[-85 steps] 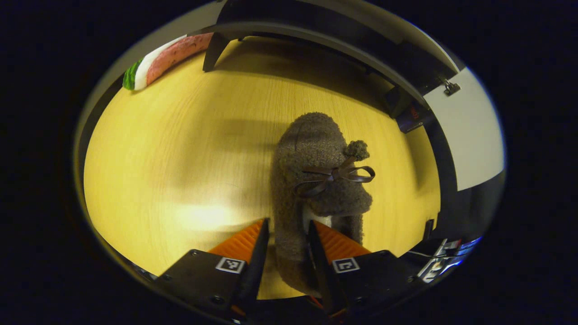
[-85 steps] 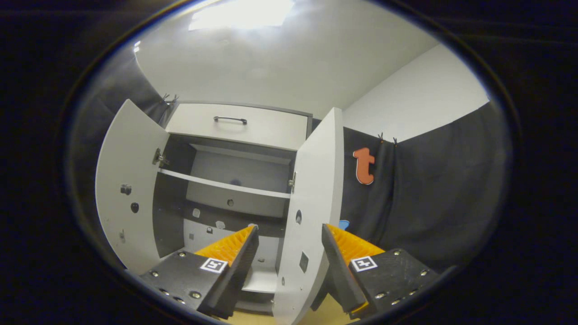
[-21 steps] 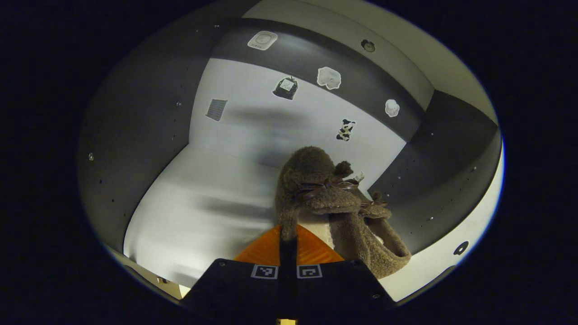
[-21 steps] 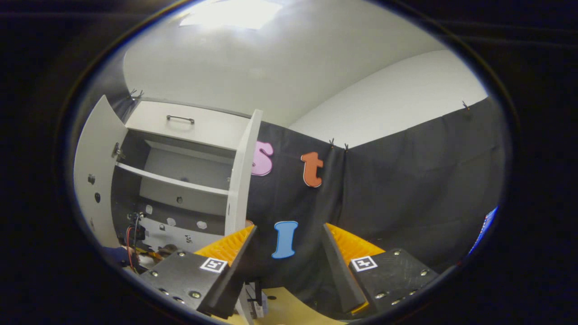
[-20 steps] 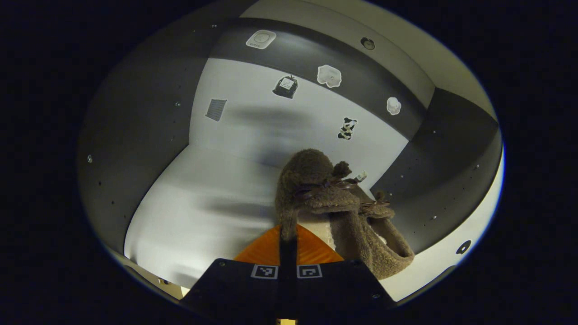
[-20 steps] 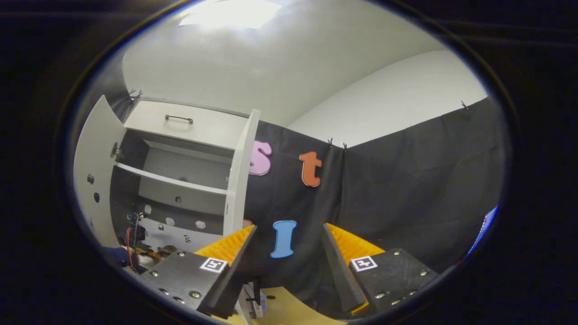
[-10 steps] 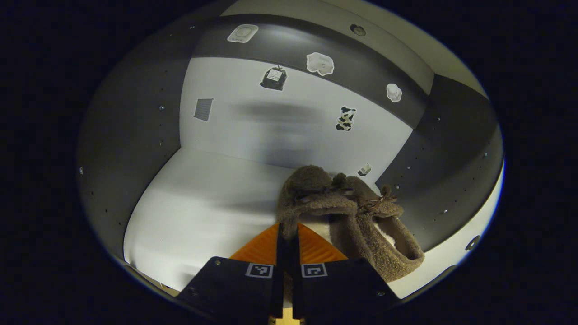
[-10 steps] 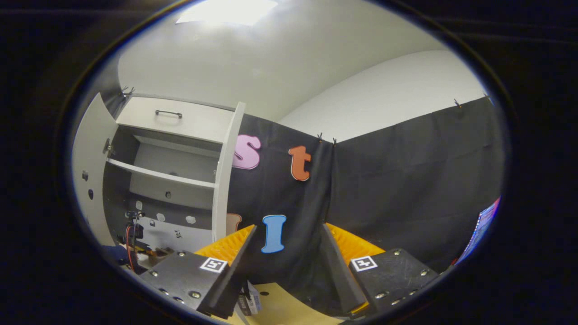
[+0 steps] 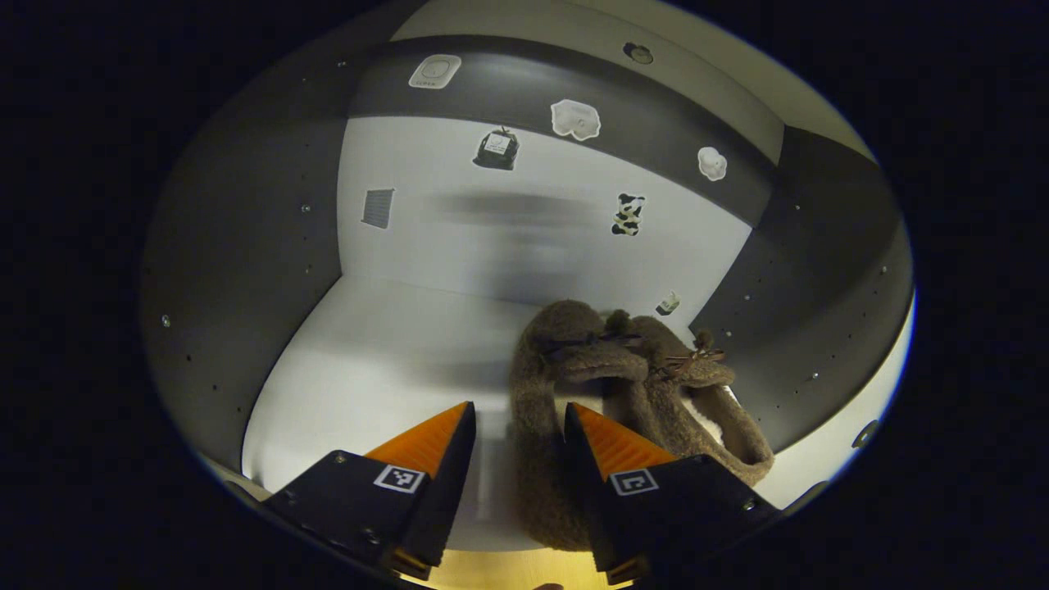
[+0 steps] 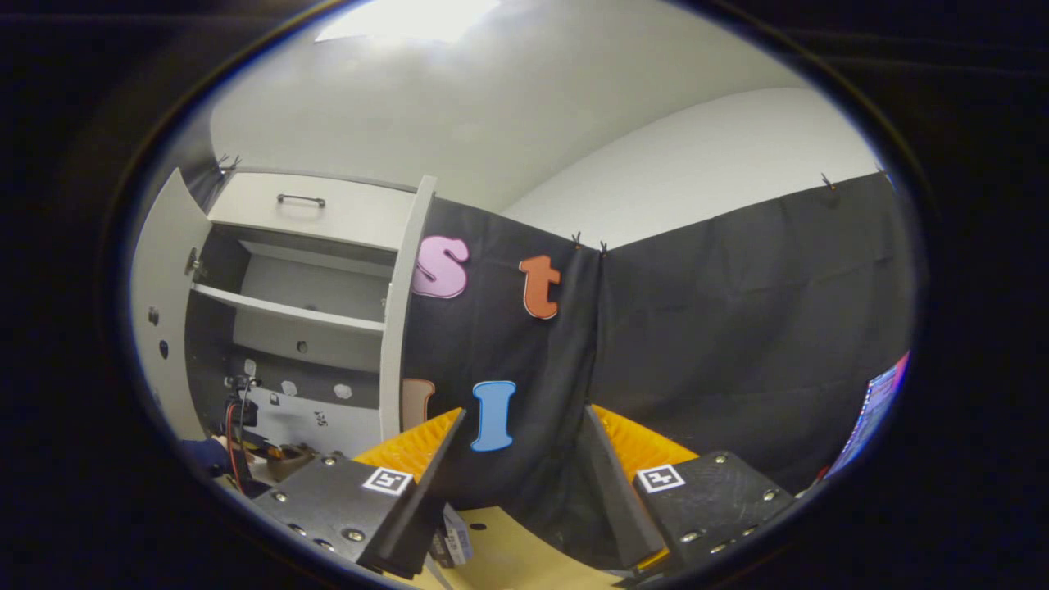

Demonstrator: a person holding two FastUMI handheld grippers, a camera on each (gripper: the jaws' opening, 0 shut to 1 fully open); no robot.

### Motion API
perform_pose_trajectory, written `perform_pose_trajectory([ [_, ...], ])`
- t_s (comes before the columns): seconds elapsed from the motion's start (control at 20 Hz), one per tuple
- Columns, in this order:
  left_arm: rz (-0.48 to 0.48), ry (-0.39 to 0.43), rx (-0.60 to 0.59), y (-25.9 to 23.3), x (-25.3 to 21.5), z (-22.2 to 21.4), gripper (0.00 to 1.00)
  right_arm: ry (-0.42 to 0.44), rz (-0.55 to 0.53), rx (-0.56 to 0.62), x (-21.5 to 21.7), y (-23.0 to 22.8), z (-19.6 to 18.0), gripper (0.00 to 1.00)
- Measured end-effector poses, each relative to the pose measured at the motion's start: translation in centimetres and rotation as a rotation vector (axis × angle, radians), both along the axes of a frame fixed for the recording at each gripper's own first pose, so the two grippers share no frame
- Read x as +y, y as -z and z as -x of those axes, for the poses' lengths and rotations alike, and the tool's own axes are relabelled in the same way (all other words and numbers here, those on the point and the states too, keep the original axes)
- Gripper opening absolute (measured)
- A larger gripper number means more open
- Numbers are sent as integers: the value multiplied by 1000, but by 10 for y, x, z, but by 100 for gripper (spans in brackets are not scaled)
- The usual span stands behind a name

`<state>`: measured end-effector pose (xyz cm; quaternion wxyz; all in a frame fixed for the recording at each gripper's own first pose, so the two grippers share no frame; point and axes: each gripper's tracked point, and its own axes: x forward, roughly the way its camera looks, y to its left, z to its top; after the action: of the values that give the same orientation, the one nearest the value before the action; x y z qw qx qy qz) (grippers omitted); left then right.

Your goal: Grab one shoe with the right hand and put it into the shoe cabinet, grab the other shoe with the left hand and put it into the shoe cabinet; then close the right door with the right hand and the left door with the left hand.

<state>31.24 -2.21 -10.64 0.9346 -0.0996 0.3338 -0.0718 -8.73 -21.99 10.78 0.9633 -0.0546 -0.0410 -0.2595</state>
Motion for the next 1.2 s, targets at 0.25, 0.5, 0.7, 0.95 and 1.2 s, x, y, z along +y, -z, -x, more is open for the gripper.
perform_pose_trajectory([
  [0.25,-32,31,-145,-55,-2,17,72,-29,-31,28,2,13,-8,85],
  [0.5,-11,66,-337,-138,-10,52,71,-75,-58,58,8,27,-21,84],
  [0.7,28,88,-493,-212,-11,95,71,-114,-73,83,15,37,-33,85],
  [0.95,13,138,-602,-266,-10,163,70,-134,-89,98,15,47,-45,84],
  [1.2,-18,116,-690,-296,5,218,70,-107,-111,130,0,67,-48,87],
])
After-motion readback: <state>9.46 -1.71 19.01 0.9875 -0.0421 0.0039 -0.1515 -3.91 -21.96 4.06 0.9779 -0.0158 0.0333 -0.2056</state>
